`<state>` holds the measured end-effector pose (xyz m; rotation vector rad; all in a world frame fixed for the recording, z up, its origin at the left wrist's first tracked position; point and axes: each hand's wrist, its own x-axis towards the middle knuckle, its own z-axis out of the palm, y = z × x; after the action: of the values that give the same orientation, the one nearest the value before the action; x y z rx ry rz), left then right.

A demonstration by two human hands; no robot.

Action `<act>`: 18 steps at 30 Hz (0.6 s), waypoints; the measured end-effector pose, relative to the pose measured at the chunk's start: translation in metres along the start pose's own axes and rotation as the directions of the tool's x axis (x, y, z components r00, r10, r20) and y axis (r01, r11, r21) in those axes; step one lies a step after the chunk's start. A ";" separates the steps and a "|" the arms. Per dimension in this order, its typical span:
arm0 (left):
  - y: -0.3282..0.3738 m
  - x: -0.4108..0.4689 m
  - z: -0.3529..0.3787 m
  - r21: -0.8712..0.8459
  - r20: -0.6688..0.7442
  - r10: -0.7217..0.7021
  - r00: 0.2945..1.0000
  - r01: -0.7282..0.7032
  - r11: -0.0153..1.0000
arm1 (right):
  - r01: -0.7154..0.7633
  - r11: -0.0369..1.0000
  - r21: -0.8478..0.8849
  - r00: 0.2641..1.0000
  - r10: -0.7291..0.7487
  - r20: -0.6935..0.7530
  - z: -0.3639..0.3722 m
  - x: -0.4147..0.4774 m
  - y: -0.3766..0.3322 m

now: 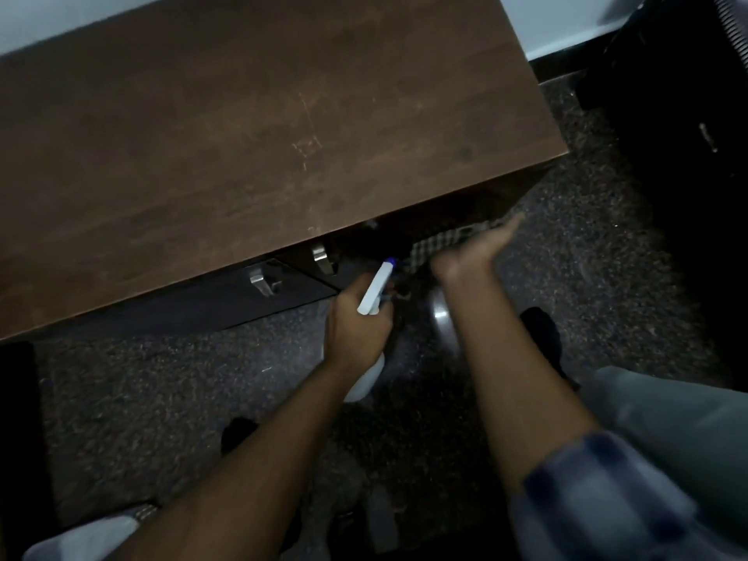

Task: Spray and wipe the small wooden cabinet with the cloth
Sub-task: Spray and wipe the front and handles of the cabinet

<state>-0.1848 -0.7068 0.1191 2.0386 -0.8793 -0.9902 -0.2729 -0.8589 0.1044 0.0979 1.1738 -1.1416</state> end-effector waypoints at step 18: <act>-0.024 0.019 0.019 -0.019 0.040 0.025 0.999 -0.024 1.000 | -0.142 0.990 0.017 0.990 0.142 0.000 -0.036 0.048 0.044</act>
<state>-0.1849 -0.7141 0.0839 1.9936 -0.9110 -1.0256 -0.2680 -0.8476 0.0308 0.1923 1.1398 -1.0256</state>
